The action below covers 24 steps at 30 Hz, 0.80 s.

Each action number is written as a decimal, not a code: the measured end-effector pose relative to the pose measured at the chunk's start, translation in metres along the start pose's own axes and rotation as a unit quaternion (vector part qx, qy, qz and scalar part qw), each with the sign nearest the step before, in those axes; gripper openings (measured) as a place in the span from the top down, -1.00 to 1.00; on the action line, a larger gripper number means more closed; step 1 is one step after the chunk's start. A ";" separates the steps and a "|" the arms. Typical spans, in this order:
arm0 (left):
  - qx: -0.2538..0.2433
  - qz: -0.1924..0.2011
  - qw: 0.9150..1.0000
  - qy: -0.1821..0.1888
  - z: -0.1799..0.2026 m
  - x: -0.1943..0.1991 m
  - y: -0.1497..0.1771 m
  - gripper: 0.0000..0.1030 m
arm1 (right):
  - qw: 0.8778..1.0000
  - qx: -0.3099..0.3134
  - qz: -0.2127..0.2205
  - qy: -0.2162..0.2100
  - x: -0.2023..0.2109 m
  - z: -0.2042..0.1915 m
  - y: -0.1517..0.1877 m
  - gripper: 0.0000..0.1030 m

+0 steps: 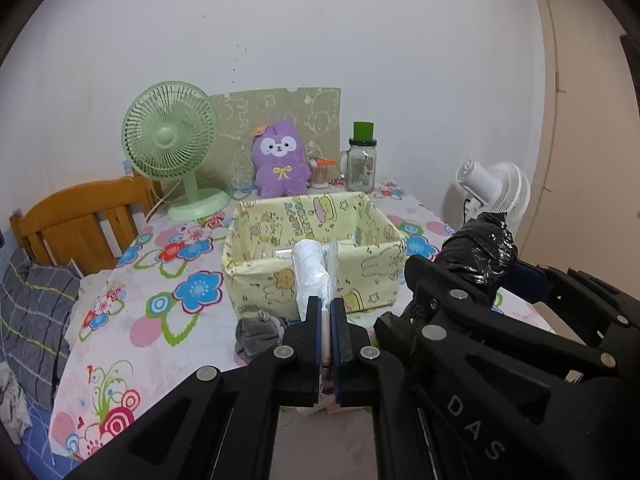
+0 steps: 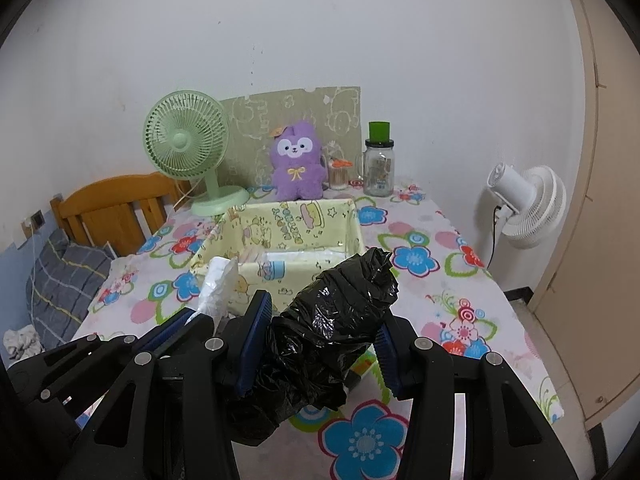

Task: Organize soft objects
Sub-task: 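Lift the black bag and white cloth and carry both over the fabric box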

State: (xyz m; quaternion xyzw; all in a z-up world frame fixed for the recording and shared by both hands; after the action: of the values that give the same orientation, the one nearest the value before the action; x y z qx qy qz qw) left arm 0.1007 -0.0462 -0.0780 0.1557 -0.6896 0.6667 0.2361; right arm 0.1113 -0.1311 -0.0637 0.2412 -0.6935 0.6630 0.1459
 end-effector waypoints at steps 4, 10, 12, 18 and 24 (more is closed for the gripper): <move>-0.004 0.004 1.000 -0.003 -0.001 -0.001 -0.008 0.99 | 1.000 -0.001 0.003 -0.001 -0.001 -0.001 -0.007 -0.02; -0.002 0.001 1.000 -0.001 -0.002 -0.007 -0.016 0.99 | 1.000 0.001 0.004 -0.002 -0.005 -0.001 -0.015 -0.02; 0.001 -0.002 1.000 0.002 -0.003 -0.011 -0.018 0.99 | 1.000 0.001 0.003 -0.002 -0.009 -0.001 -0.018 -0.02; 0.000 -0.002 1.000 -0.003 -0.005 -0.020 -0.024 0.99 | 1.000 0.000 -0.001 0.001 -0.021 -0.001 -0.025 -0.02; 0.003 -0.002 1.000 -0.001 -0.008 -0.029 -0.031 0.99 | 1.000 0.003 0.000 0.003 -0.029 -0.002 -0.032 -0.02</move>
State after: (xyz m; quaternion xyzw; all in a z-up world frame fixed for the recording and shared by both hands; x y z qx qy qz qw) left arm 0.1424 -0.0428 -0.0669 0.1586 -0.6877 0.6680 0.2362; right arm 0.1525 -0.1257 -0.0517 0.2395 -0.6913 0.6655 0.1474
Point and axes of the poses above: each gripper's, at about its wrist camera, not at the fingertips, and x roughly against the way its jaws point, z to its right, y to its underside, the point moved 6 cm from there along -x, roughly the way its jaws point
